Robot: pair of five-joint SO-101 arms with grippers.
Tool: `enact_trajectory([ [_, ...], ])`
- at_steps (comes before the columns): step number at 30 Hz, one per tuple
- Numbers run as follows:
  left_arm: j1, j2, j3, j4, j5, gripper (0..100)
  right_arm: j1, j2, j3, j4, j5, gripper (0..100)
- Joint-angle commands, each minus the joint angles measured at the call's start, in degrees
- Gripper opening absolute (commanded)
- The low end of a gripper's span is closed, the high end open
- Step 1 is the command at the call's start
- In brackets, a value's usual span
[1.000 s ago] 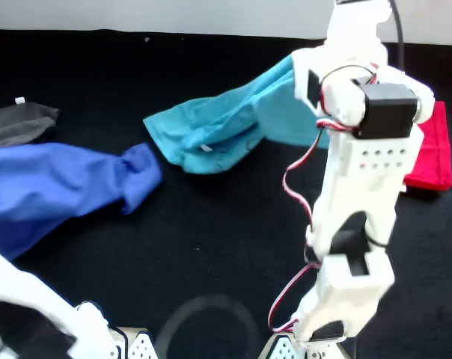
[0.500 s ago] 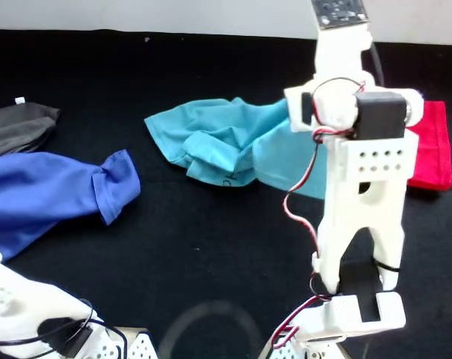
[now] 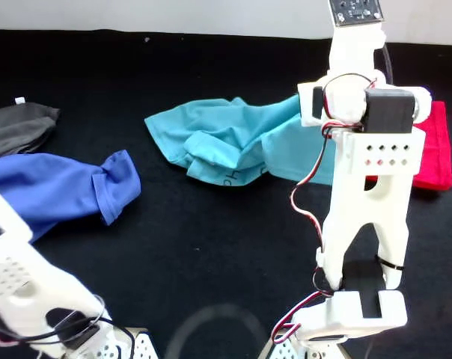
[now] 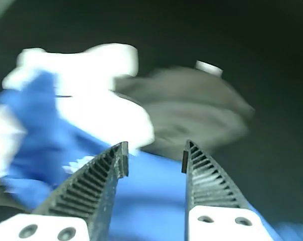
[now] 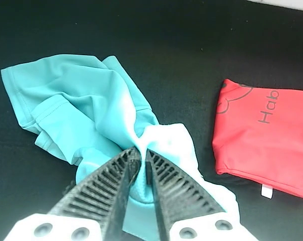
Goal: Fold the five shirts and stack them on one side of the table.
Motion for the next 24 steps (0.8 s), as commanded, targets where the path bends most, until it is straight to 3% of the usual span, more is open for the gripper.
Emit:
enact_trajectory([
  [1, 10.86, -0.31, -6.46, 7.91, -0.53, 18, 0.75, -0.22, 0.13, -0.92, -0.18, 0.5],
  [5, 18.51, -0.22, -1.63, 13.45, -0.53, 18, 0.75, -0.22, 0.13, -0.92, -0.26, 0.5],
  [15, 28.79, -0.22, 32.92, 13.54, -2.99, 18, 0.75, -0.13, 0.13, -1.36, -0.26, 0.5],
  [19, 27.38, -0.22, 44.44, 6.24, -5.98, 18, 0.75, -0.13, 0.04, -1.45, -0.26, 0.5],
  [24, 17.01, -0.13, 58.77, -7.82, -13.63, 18, 0.84, -0.40, -0.40, -1.10, -0.26, 0.5],
])
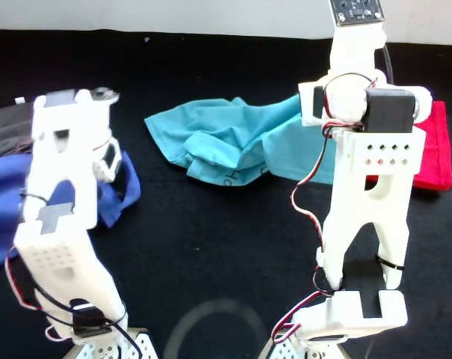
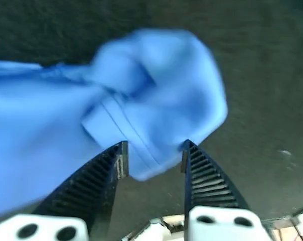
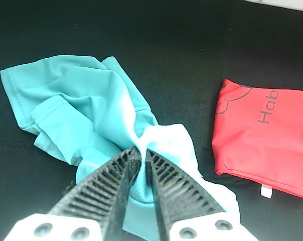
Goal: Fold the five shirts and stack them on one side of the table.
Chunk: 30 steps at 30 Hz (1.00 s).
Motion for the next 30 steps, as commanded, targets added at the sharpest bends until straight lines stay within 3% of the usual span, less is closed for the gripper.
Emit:
enact_trajectory([
  [1, -9.71, -0.31, 7.78, -10.99, -5.63, 18, 0.75, -0.40, -0.40, -0.92, -0.26, 0.5],
  [5, -21.58, 0.84, 10.86, -22.42, -14.59, 18, 0.75, -0.40, -0.40, -0.84, -0.26, 0.5],
  [8, -29.49, 4.00, 6.90, -26.02, -17.05, 18, 0.75, -0.40, -0.40, -0.84, -0.26, 0.5],
  [13, -40.22, 11.30, -9.36, -26.55, -17.23, 18, 0.75, -0.40, -0.40, -0.84, -0.26, 0.5],
  [20, -49.63, 22.99, -38.81, -26.11, -16.97, 18, 0.66, -0.48, -0.40, -0.75, -0.26, 0.5],
  [25, -50.77, 26.42, -55.43, -15.65, -12.75, 18, 0.66, -0.48, -0.40, -0.75, -0.26, 0.5],
  [30, -45.58, 27.12, -65.98, -0.09, -12.66, 18, 0.57, -0.48, -0.31, -0.75, -0.26, 0.5],
])
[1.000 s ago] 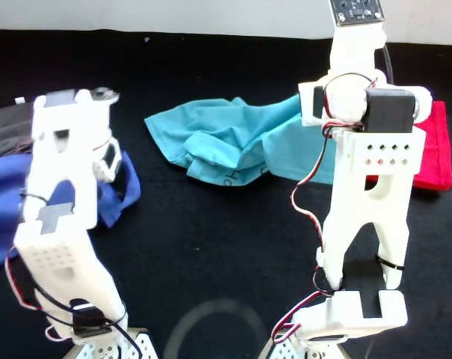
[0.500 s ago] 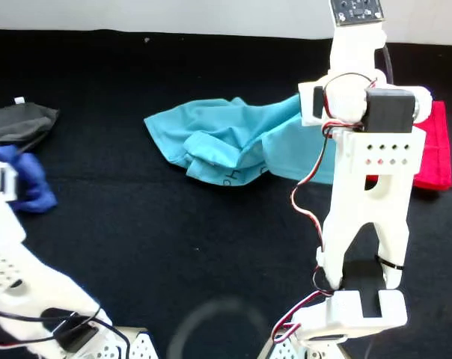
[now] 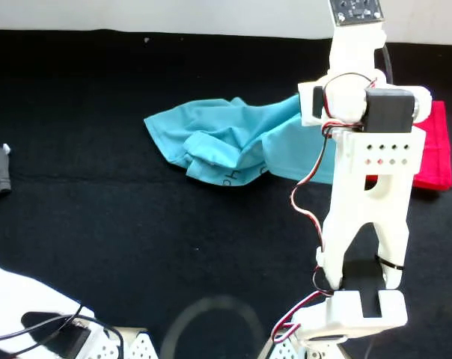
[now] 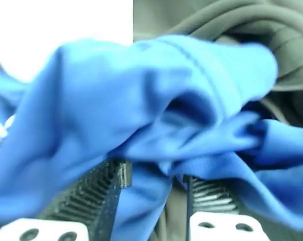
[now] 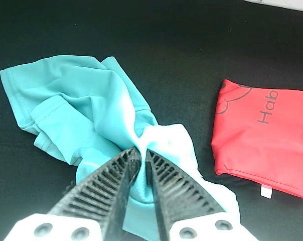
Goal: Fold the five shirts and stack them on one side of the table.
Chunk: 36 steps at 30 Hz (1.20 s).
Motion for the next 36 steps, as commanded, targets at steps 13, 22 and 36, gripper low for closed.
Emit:
enact_trajectory([
  [13, 19.56, -3.21, -24.66, 24.00, 6.59, 18, 0.66, -0.48, -0.40, -0.75, -0.26, 0.5],
  [22, 40.75, -17.19, 0.22, 24.00, 14.86, 18, 0.66, -0.40, 0.04, -0.75, -0.26, 0.5],
  [36, 69.67, -14.46, 17.27, 17.14, 34.64, 18, 0.66, -0.13, 0.04, -0.84, -0.26, 0.5],
])
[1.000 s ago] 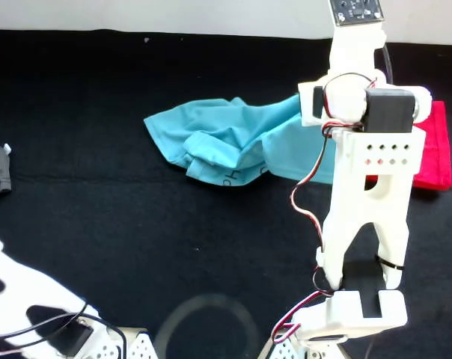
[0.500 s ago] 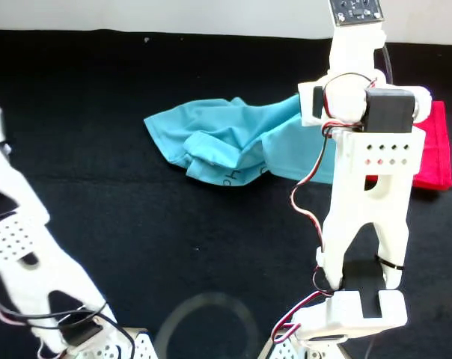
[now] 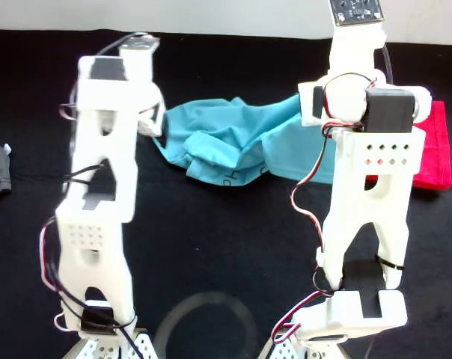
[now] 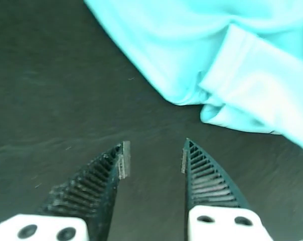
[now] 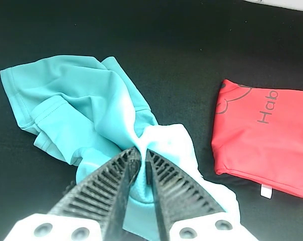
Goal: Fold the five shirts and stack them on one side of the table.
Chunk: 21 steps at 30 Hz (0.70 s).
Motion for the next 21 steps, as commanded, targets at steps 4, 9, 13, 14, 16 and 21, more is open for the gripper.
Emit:
enact_trajectory([
  [4, 6.20, 3.03, -0.04, -1.85, 4.84, 18, 0.75, -0.13, 0.04, -0.84, -0.26, 0.5],
  [9, 7.96, 4.09, -0.04, -5.80, 4.92, 18, 0.75, -0.13, 0.13, -0.75, -0.26, 0.5],
  [13, 8.22, 4.35, 0.22, -11.16, 4.92, 18, 0.75, -0.13, 0.13, -0.75, -0.26, 0.5],
  [14, 8.22, 4.44, 0.31, -12.57, 4.92, 18, 0.75, -0.13, 0.13, -0.75, -0.26, 0.5],
  [16, 8.31, 5.05, 0.31, -14.59, 4.84, 18, 0.75, -0.13, 0.13, -0.75, -0.26, 0.5],
  [21, 9.45, 9.27, -0.04, -15.91, 4.57, 18, 0.75, -0.13, 0.13, -0.66, -0.26, 0.5],
])
